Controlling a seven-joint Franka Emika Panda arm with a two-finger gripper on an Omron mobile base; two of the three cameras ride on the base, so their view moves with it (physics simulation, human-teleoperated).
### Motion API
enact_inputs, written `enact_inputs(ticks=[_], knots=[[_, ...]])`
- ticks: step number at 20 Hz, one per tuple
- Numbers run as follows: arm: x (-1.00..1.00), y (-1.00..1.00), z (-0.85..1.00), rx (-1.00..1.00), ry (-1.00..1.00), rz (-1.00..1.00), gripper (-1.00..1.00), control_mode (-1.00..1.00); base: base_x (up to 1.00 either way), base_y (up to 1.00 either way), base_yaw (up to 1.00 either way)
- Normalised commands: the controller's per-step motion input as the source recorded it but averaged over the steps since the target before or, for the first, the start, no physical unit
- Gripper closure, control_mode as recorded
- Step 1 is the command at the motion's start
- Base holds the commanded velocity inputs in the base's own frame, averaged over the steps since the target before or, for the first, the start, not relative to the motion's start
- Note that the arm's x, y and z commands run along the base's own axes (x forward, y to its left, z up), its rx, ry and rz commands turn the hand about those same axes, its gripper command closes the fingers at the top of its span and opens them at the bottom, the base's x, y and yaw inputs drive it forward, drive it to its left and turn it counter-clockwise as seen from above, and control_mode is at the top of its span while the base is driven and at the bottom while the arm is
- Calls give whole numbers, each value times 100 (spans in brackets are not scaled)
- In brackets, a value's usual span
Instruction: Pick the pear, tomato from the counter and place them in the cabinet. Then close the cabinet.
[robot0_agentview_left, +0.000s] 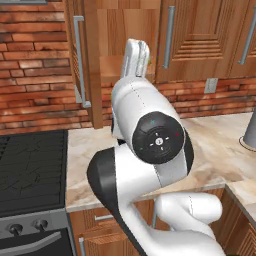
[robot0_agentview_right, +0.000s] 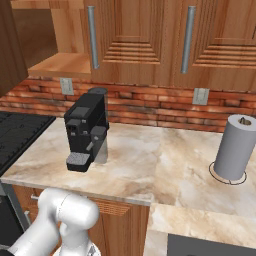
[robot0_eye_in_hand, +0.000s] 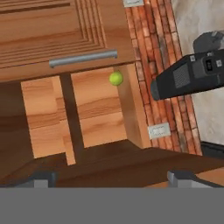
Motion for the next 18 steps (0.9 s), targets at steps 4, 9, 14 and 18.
enact_inputs(ticks=[4, 9, 14, 18], knots=[[7, 44, 0, -12, -12, 0, -100, -100, 0, 0, 0], [13, 62, -11, -13, -2, -1, -100, -100, 0, 0, 0], [1, 80, -22, -12, -2, -5, -100, -100, 0, 0, 0], [26, 84, -36, -9, 0, -12, -100, -100, 0, 0, 0]])
